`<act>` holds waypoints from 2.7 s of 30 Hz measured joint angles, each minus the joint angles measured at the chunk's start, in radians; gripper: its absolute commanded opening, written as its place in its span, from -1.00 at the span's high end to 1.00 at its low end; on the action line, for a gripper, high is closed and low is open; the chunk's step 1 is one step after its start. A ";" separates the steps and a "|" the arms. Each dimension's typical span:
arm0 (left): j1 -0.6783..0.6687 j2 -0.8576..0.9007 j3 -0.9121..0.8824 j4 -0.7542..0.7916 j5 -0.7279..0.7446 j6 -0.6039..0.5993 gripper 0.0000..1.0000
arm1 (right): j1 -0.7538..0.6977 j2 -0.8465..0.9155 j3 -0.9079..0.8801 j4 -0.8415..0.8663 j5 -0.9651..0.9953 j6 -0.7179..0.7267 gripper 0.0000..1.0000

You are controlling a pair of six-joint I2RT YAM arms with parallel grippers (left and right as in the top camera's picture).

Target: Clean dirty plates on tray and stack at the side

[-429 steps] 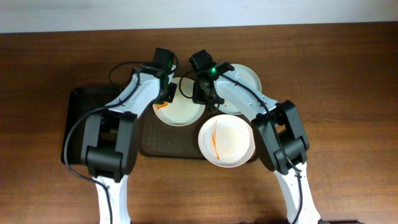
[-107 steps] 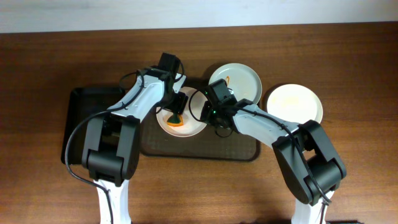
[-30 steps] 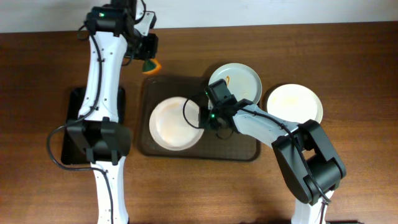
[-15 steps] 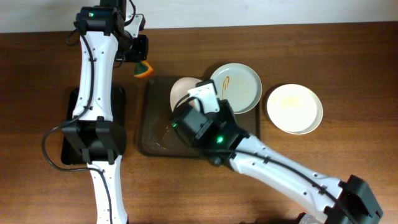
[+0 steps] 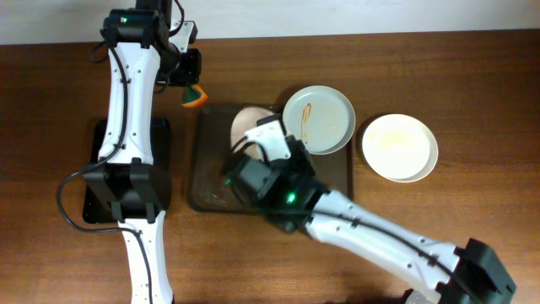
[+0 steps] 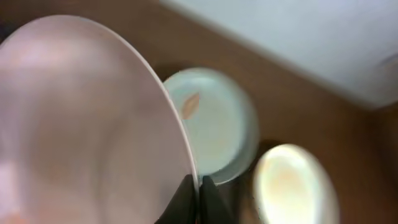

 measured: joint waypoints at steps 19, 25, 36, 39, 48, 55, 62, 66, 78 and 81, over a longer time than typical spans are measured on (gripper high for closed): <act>0.000 0.000 -0.054 0.013 0.000 -0.003 1.00 | -1.339 0.022 -0.089 -0.231 -0.986 0.088 0.15; 0.000 0.000 -0.055 0.016 0.000 -0.003 1.00 | -1.246 0.028 -0.090 -0.126 -1.125 0.021 0.07; 0.000 0.000 -0.056 0.008 0.000 -0.004 1.00 | -0.746 0.241 -0.092 0.112 -0.919 0.322 0.88; 0.000 0.000 -0.057 0.008 0.000 -0.004 1.00 | -0.704 0.289 -0.091 0.111 -0.909 0.373 0.92; 0.000 0.000 -0.058 0.008 0.000 -0.004 1.00 | -0.552 0.292 -0.066 0.027 -0.978 0.269 -0.02; 0.000 0.000 -0.058 0.008 0.000 -0.004 1.00 | -0.556 0.328 -0.039 0.266 -0.961 -0.115 -0.10; 0.000 0.034 -0.058 -0.012 0.000 -0.004 1.00 | -0.555 0.413 -0.013 0.357 -0.974 -0.075 0.92; -0.008 0.054 -0.064 -0.025 0.000 -0.004 1.00 | -0.553 0.409 0.019 0.211 -0.992 0.200 0.92; -0.193 0.060 -0.485 0.403 0.073 0.135 1.00 | -0.486 0.404 0.019 0.141 -1.096 0.352 0.92; -0.198 0.060 -0.576 0.452 0.095 0.151 1.00 | -0.491 0.404 0.018 0.142 -1.104 0.327 0.92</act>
